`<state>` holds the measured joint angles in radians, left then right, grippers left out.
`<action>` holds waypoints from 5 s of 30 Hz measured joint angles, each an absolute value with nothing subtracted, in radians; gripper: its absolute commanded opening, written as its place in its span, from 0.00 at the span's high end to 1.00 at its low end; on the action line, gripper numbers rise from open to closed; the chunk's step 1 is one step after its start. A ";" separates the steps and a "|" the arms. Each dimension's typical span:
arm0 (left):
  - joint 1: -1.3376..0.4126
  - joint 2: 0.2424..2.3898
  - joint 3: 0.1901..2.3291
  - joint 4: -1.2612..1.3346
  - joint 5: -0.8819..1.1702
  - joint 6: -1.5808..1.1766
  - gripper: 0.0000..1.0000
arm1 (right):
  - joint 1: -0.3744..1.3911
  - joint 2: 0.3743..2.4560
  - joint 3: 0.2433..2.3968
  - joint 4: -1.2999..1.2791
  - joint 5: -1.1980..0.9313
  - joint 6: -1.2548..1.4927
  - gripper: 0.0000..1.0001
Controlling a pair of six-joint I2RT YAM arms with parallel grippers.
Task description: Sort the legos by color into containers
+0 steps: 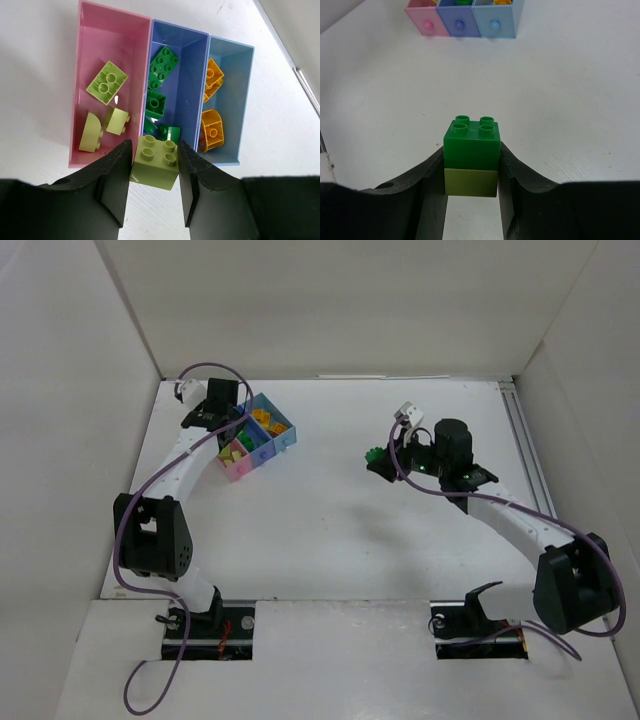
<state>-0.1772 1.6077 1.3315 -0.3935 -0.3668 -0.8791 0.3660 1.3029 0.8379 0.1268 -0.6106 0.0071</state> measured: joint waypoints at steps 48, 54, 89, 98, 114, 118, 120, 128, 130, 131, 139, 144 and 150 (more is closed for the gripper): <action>-0.094 1.735 1.348 -0.477 -0.305 -0.925 0.29 | 0.335 1.303 0.836 0.104 -0.714 -0.096 1.00; -0.104 1.630 1.322 -0.432 -0.228 -0.864 0.12 | 0.393 1.260 0.836 0.091 -0.791 -0.213 1.00; -0.554 1.292 1.040 0.075 0.670 -0.520 0.07 | 0.615 1.256 0.934 -0.015 -0.730 -0.422 1.00; -0.549 1.243 0.995 0.107 0.772 -0.516 0.12 | 0.603 1.233 0.934 -0.016 -0.726 -0.423 1.00; -0.557 1.327 0.997 0.086 0.793 -0.534 0.52 | 0.608 1.230 0.933 -0.050 -0.660 -0.430 1.00; -0.555 1.333 0.999 0.094 0.800 -0.551 0.47 | 0.617 1.230 0.933 -0.052 -0.649 -0.430 1.00; -0.554 1.342 0.999 0.101 0.805 -0.558 0.43 | 0.617 1.230 0.933 -0.053 -0.646 -0.430 1.00; -0.550 1.353 0.999 0.118 0.817 -0.590 0.50 | 0.617 1.230 0.933 -0.055 -0.625 -0.430 1.00; -0.548 1.353 0.999 0.122 0.819 -0.603 0.51 | 0.617 1.230 0.933 -0.054 -0.623 -0.430 1.00; -0.547 1.353 0.999 0.126 0.821 -0.610 0.52 | 0.617 1.230 0.933 -0.051 -0.621 -0.430 1.00; -0.497 1.323 0.999 0.137 0.836 -0.645 0.46 | 0.629 1.231 0.933 -0.044 -0.608 -0.430 1.00; -0.490 1.298 0.999 0.137 0.834 -0.645 0.46 | 0.629 1.231 0.933 -0.044 -0.609 -0.430 1.00; -0.497 1.300 0.999 0.108 0.818 -0.636 0.40 | 0.635 1.238 0.940 -0.043 -0.609 -0.431 1.00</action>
